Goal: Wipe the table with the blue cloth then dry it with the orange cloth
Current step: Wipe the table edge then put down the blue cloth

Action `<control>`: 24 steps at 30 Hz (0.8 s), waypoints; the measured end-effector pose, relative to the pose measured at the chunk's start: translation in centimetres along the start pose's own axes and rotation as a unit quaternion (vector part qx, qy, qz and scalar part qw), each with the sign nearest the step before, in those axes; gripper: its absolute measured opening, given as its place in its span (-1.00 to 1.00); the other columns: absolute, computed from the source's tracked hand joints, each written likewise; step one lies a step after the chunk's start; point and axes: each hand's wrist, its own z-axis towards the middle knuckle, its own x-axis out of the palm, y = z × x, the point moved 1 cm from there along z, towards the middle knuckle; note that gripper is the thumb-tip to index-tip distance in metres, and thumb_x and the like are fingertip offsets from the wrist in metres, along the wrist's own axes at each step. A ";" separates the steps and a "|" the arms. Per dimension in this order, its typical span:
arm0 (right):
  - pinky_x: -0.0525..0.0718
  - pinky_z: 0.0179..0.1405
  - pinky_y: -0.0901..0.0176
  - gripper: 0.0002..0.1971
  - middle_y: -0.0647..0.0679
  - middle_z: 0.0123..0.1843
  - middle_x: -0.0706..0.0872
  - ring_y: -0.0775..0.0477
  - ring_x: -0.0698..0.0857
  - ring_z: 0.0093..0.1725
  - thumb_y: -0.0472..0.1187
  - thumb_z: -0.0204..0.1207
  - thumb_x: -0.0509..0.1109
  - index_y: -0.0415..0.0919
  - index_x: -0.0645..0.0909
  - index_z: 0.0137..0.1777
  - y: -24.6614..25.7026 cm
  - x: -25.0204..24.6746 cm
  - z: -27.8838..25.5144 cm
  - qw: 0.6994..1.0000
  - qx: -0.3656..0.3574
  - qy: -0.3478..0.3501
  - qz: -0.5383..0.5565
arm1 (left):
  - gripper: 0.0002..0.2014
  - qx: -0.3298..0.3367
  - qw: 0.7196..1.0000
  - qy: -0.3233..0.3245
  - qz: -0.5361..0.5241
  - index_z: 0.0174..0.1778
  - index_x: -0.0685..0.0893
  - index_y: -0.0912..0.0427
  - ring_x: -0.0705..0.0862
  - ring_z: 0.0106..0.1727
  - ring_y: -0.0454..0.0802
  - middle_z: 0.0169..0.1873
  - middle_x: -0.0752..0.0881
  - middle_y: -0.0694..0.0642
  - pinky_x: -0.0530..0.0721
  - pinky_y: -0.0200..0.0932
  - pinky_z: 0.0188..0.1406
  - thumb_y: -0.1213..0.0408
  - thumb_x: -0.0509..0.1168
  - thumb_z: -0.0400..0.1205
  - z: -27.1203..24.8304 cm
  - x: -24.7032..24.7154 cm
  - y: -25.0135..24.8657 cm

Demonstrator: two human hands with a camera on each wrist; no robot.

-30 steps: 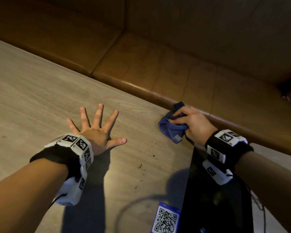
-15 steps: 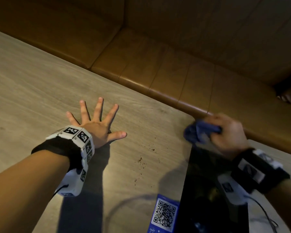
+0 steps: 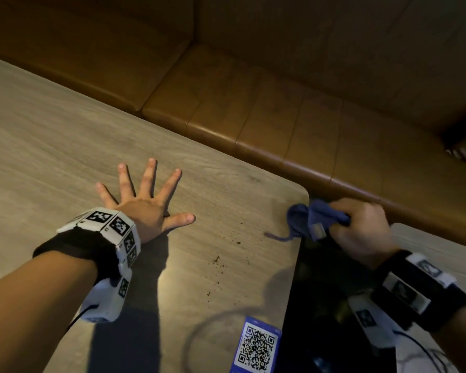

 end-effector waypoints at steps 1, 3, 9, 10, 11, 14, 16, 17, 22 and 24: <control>0.53 -0.21 0.24 -0.72 0.19 -0.21 0.61 0.25 0.59 -0.20 -0.34 0.45 0.39 0.14 0.56 -0.21 1.2 -0.6 1.3 0.999 -0.012 -0.046 0.018 | 0.03 0.001 1.000 -0.001 0.002 0.47 -0.60 -0.52 -0.49 0.64 0.46 0.62 -0.61 -0.04 -0.23 0.69 0.52 -0.71 -0.39 0.07 0.0 0.0 0.0; 0.39 -0.29 0.22 -0.73 0.13 -0.25 0.56 0.10 0.56 -0.26 -0.35 0.40 0.34 0.11 0.53 -0.29 4.5 -1.1 5.1 0.992 -0.057 -0.112 0.003 | 0.05 0.000 1.000 0.001 0.003 0.48 -0.59 -0.52 -0.49 0.64 0.46 0.62 -0.61 -0.04 -0.21 0.70 0.52 -0.71 -0.39 0.07 0.0 -0.1 0.0; 0.56 0.19 0.07 -0.70 -0.09 0.17 0.64 -0.16 0.61 0.19 -0.31 0.52 0.35 -0.07 0.69 0.21 9.8 4.9 14.8 0.978 -0.144 0.039 -0.145 | 0.04 -0.002 1.000 -0.006 -0.005 0.53 -0.53 -0.53 -0.48 0.65 0.43 0.64 -0.58 -0.06 -0.26 0.68 0.52 -0.72 -0.33 0.13 0.0 0.1 0.1; 0.49 0.28 0.13 -0.67 -0.08 0.23 0.60 -0.15 0.57 0.25 -0.30 0.54 0.34 -0.06 0.66 0.28 9.6 5.3 14.3 0.976 -0.151 0.039 -0.155 | 0.03 -0.002 1.000 -0.005 -0.007 0.54 -0.51 -0.53 -0.49 0.65 0.43 0.64 -0.58 -0.07 -0.26 0.68 0.52 -0.71 -0.31 0.15 0.0 0.1 0.1; 0.39 0.32 0.22 -0.66 -0.06 0.27 0.57 -0.14 0.52 0.29 -0.28 0.56 0.34 -0.06 0.64 0.32 9.0 5.4 13.2 0.975 -0.162 0.033 -0.152 | 0.02 0.000 1.000 -0.005 -0.009 0.54 -0.51 -0.53 -0.49 0.65 0.43 0.64 -0.58 -0.07 -0.27 0.68 0.51 -0.71 -0.29 0.17 0.1 0.1 0.1; 0.33 0.24 0.24 -0.61 -0.01 0.28 0.57 -0.11 0.48 0.27 -0.32 0.50 0.37 0.00 0.66 0.31 6.1 4.8 8.2 0.974 -0.176 0.023 -0.144 | 0.02 0.005 1.000 -0.009 -0.010 0.56 -0.50 -0.52 -0.51 0.64 0.44 0.64 -0.58 -0.06 -0.29 0.70 0.49 -0.71 -0.28 0.19 0.2 0.2 0.1; 0.30 0.17 0.27 -0.63 -0.03 0.24 0.61 -0.12 0.50 0.22 -0.33 0.48 0.40 -0.03 0.70 0.26 4.3 4.8 4.9 0.978 -0.174 0.016 -0.113 | 0.02 0.009 1.000 -0.017 -0.012 0.57 -0.48 -0.51 -0.50 0.64 0.45 0.65 -0.57 -0.06 -0.29 0.70 0.47 -0.71 -0.29 0.19 0.1 0.3 0.2; 0.27 0.18 0.29 -0.66 -0.04 0.23 0.62 -0.12 0.51 0.22 -0.32 0.49 0.40 -0.04 0.71 0.23 3.7 5.1 3.4 0.981 -0.165 0.013 -0.096 | 0.02 0.011 1.000 -0.019 -0.012 0.58 -0.47 -0.51 -0.49 0.64 0.45 0.65 -0.57 -0.06 -0.29 0.70 0.47 -0.71 -0.30 0.19 0.0 0.3 0.1; 0.46 0.10 0.17 -0.67 0.00 0.08 0.69 -0.14 0.63 0.09 -0.19 0.34 0.33 -0.04 0.78 0.08 1.6 6.0 -2.2 0.986 -0.141 -0.010 -0.088 | 0.00 0.014 0.999 -0.027 -0.014 0.60 -0.44 -0.51 -0.48 0.65 0.45 0.66 -0.54 -0.07 -0.30 0.70 0.48 -0.71 -0.30 0.23 -0.2 0.3 0.2; 0.51 0.03 0.18 -0.70 0.06 0.00 0.68 -0.03 0.62 0.03 -0.10 0.32 0.31 0.00 0.79 0.00 1.1 6.0 -3.7 0.988 -0.134 0.005 -0.072 | 0.02 0.016 0.999 -0.024 -0.020 0.60 -0.42 -0.51 -0.49 0.64 0.45 0.66 -0.54 -0.07 -0.31 0.70 0.48 -0.72 -0.28 0.21 -0.2 0.3 0.2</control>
